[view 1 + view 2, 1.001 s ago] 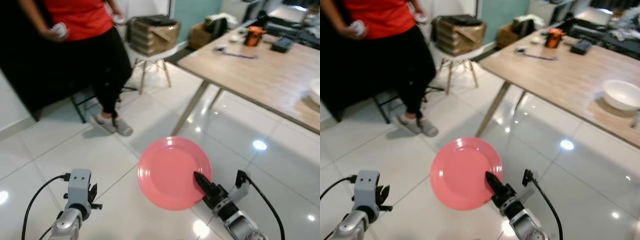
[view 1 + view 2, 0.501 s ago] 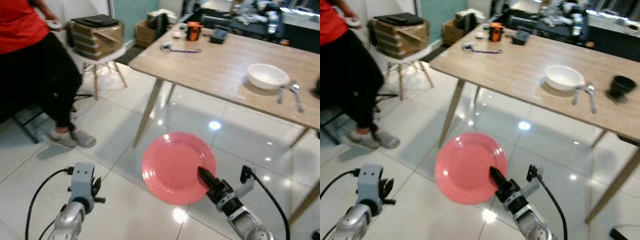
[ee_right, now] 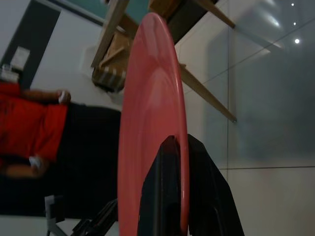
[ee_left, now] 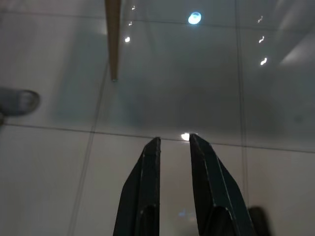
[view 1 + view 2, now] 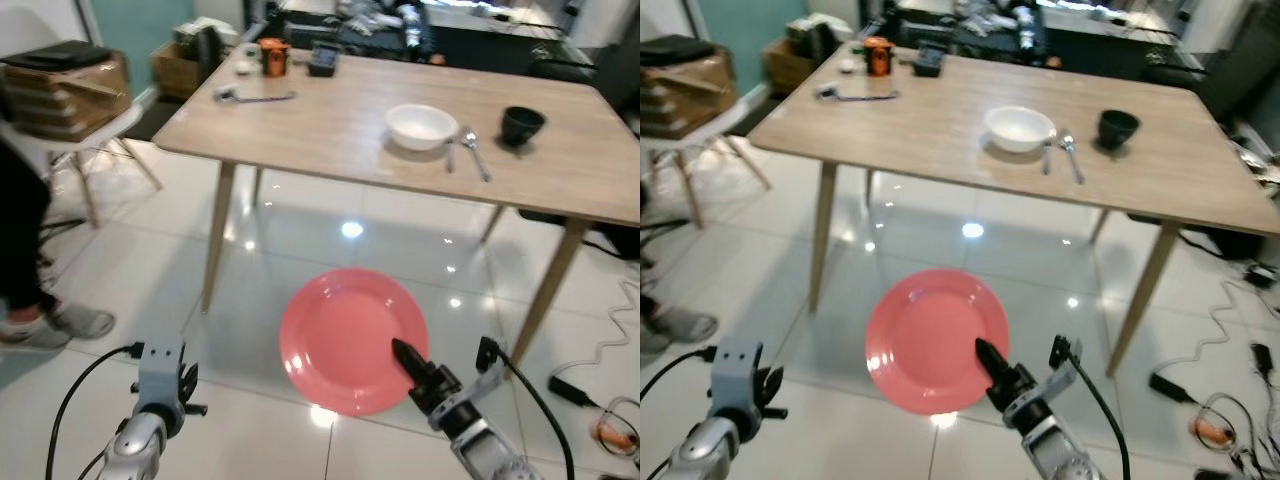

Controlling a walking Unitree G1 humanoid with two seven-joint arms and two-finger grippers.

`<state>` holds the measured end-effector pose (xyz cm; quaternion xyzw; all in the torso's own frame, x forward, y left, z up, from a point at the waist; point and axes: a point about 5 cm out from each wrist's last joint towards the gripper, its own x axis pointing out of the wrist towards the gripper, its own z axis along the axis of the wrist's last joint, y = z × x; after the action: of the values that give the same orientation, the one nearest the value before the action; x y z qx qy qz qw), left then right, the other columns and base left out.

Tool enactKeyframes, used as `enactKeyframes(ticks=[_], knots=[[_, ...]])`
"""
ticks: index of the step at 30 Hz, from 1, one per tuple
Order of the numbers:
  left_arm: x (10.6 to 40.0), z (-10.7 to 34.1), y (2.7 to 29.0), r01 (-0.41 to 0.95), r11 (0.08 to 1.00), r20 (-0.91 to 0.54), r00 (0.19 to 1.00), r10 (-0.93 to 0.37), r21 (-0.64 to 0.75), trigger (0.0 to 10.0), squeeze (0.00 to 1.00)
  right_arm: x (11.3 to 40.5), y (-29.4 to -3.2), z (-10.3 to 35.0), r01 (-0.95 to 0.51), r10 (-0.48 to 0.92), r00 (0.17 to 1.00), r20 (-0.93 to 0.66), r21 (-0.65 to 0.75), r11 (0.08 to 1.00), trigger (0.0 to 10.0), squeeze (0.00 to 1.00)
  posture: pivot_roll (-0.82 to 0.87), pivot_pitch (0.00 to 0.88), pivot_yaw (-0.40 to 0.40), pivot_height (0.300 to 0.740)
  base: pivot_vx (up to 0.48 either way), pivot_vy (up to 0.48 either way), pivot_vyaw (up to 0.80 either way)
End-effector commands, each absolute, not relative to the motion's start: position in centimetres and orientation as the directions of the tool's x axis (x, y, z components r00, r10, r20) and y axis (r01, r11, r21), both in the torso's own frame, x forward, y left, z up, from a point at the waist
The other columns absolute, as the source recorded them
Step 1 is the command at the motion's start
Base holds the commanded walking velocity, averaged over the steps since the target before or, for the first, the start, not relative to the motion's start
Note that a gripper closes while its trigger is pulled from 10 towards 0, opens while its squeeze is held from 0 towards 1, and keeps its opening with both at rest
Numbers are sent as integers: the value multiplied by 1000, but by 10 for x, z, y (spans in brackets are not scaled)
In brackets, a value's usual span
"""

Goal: Setting the table

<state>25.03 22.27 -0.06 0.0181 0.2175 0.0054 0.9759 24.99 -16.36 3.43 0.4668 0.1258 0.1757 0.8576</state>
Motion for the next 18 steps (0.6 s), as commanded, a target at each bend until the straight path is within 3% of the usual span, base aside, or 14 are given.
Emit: enactKeyframes(ticks=[1, 18], knots=[[255, 5, 222, -16, 1000, -412, 911, 24, 23, 10000, 0, 249, -170, 36, -176, 399, 915, -56, 835, 521, 10000, 0, -46, 22, 63, 740, 0, 0, -781], [295, 88, 204, -1, 997, -151, 988, -10, -72, 10000, 0, 276, -165, 82, -284, 374, 923, 91, 817, 502, 10000, 0, -34, 21, 62, 740, 0, 0, -783]])
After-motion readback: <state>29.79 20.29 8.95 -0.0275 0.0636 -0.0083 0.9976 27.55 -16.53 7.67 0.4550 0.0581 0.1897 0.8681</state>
